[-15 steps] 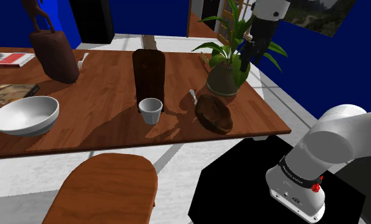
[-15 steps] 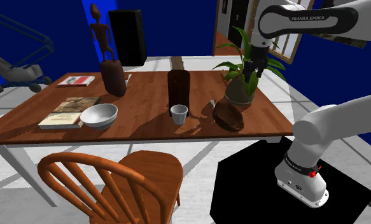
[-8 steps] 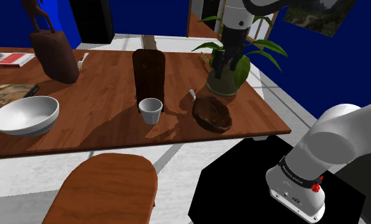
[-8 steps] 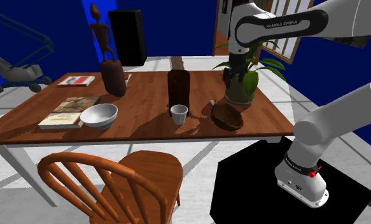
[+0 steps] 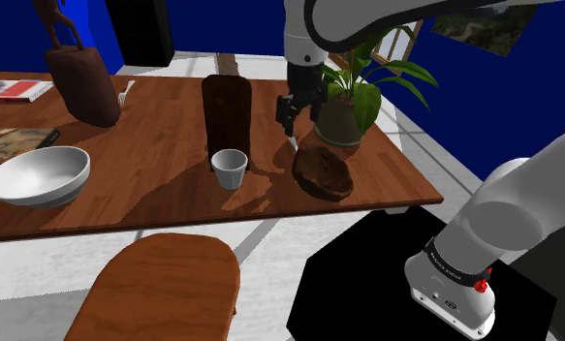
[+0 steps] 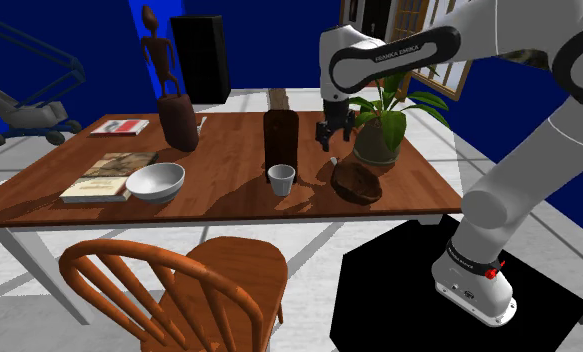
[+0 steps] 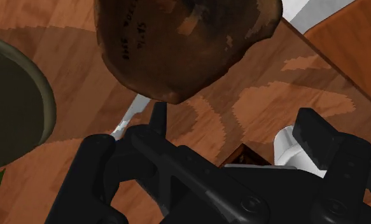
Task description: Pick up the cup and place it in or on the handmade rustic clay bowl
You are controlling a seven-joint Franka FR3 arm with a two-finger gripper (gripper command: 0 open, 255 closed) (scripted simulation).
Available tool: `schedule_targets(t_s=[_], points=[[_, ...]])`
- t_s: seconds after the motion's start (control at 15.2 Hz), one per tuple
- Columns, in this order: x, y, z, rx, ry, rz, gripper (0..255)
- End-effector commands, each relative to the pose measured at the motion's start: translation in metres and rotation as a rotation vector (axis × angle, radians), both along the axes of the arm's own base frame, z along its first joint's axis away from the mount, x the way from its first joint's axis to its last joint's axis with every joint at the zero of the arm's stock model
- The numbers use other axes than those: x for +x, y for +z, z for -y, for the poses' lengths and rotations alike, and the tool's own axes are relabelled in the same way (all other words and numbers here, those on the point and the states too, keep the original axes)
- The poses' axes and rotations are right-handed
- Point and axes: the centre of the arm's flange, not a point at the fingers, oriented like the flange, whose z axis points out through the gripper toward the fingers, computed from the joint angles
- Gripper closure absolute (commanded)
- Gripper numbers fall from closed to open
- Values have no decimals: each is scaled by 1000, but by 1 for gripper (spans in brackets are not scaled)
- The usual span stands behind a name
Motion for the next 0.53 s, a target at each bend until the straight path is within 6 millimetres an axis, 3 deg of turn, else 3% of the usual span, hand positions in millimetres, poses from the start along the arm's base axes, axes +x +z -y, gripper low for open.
schedule_targets(t_s=[0.0,0.46], points=[[12,-8,-25,-9,1,-5,0],[55,-48,-104,-44,9,-23,0]])
